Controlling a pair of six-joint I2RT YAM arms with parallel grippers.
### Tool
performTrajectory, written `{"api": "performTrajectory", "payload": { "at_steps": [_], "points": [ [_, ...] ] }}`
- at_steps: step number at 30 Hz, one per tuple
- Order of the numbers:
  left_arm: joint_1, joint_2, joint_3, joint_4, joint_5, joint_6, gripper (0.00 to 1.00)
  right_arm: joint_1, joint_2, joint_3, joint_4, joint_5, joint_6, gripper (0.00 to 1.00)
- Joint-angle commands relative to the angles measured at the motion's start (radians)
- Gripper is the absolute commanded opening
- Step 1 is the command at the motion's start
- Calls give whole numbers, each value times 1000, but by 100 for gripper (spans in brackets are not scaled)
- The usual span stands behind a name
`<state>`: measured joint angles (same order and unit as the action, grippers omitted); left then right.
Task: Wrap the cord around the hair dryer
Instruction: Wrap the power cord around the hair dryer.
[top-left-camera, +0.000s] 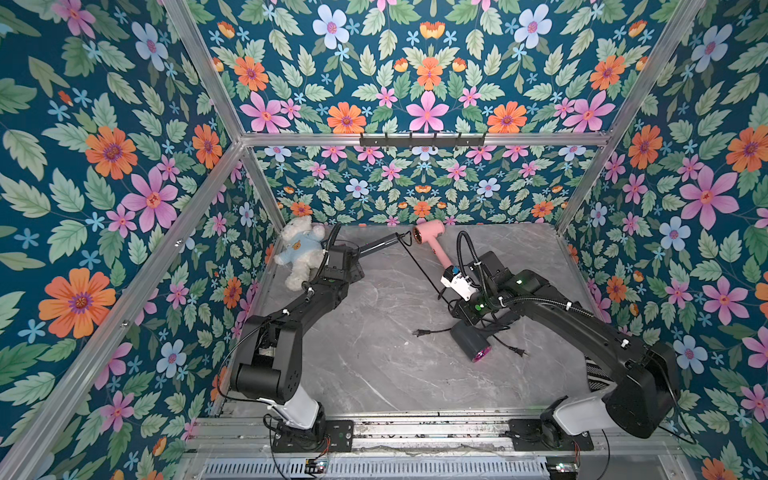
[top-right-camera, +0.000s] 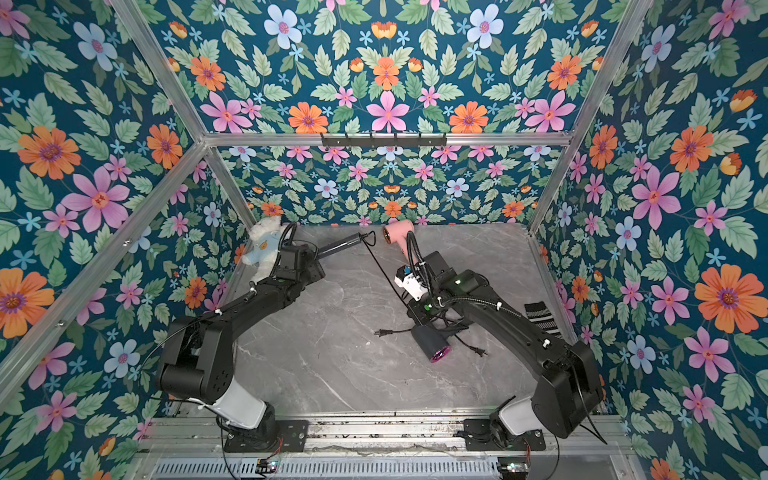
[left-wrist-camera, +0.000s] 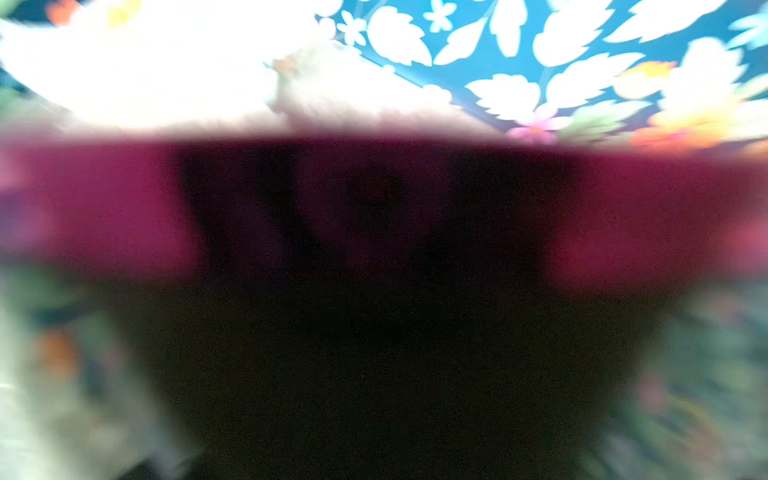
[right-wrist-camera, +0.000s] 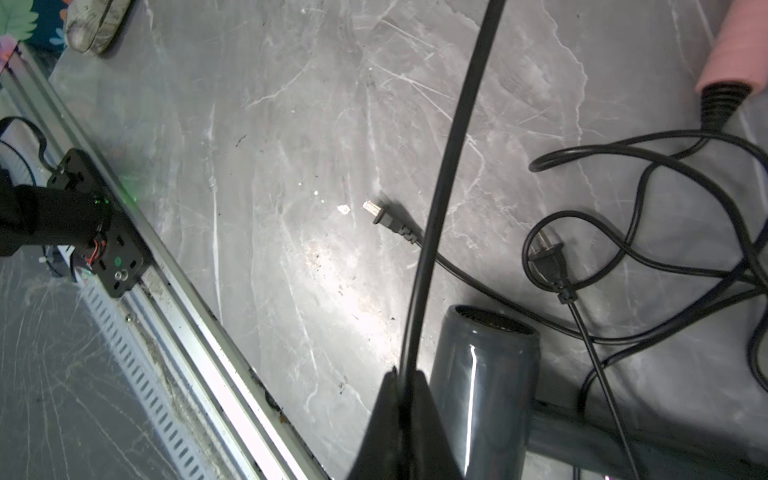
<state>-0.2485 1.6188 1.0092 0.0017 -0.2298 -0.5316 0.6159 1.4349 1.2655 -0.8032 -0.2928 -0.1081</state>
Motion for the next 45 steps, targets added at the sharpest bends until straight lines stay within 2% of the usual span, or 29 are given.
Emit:
{"api": "performTrajectory", "payload": {
  "at_steps": [1, 6, 10, 14, 18, 22, 27, 35, 41, 45],
  "points": [
    [-2, 17, 17, 50, -172, -9, 0, 55, -11, 63, -183, 40, -36, 0],
    [-16, 50, 34, 53, -202, 8, 0, 145, 9, 188, -275, 99, -42, 0],
    [-20, 45, 18, 75, -128, 3, 0, 160, 34, 244, -288, 119, -53, 0],
    [-18, 17, -12, 105, 109, -17, 0, 156, 70, 243, -245, 193, -72, 0],
    [-19, -12, -39, 105, 339, -17, 0, 105, 110, 229, -169, 188, -73, 0],
    [-17, -40, -56, 91, 470, -19, 0, 72, 147, 232, -120, 181, -74, 0],
    [-16, -19, -63, 175, 611, -91, 0, 73, 199, 258, -95, 138, -78, 0],
    [-15, 54, -62, 248, 567, -132, 0, 156, 172, 230, -91, 113, -93, 0],
    [-17, 93, -33, 236, 431, -124, 0, 222, 109, 187, -126, 126, -79, 0],
    [-17, 104, -13, 201, 298, -111, 0, 244, 72, 191, -180, 141, -78, 0]
  ]
}}
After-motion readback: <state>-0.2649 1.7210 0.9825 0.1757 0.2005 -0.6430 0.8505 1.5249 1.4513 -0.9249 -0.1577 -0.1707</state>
